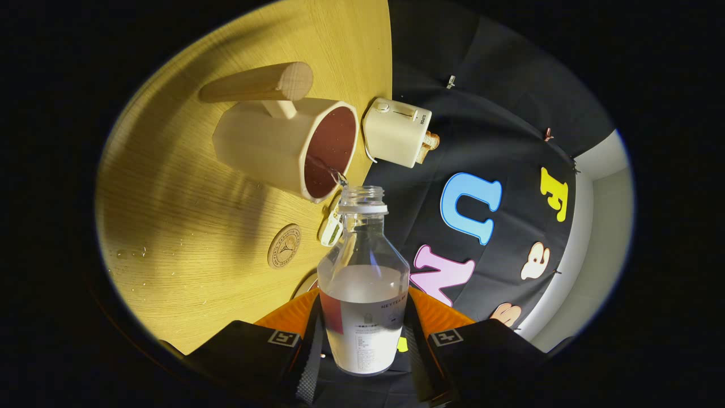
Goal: Take the bottle from table, then pour the juice into the cup, finally place the bottle on the coaster
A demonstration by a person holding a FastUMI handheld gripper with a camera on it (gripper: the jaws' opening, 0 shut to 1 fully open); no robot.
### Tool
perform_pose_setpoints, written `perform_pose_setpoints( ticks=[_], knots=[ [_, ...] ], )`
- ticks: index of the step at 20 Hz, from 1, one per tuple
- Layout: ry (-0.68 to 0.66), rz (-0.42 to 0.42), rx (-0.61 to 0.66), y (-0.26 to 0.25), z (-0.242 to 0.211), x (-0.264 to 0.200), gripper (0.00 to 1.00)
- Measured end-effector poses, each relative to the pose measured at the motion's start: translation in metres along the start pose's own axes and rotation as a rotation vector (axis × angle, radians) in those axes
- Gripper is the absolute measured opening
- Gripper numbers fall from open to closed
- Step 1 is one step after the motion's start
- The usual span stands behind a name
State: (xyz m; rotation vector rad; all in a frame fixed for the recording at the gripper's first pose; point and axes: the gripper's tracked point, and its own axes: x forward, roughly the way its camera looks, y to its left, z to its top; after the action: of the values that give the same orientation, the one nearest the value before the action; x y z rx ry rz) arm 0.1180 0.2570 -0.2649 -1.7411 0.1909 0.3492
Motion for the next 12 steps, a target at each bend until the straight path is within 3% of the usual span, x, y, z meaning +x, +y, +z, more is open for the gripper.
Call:
perform_pose_setpoints(
  ticks=[12],
  knots=[
    [-0.043,-0.018,-0.077,-0.0026,0.0034,0.0009,0.68]
  ],
)
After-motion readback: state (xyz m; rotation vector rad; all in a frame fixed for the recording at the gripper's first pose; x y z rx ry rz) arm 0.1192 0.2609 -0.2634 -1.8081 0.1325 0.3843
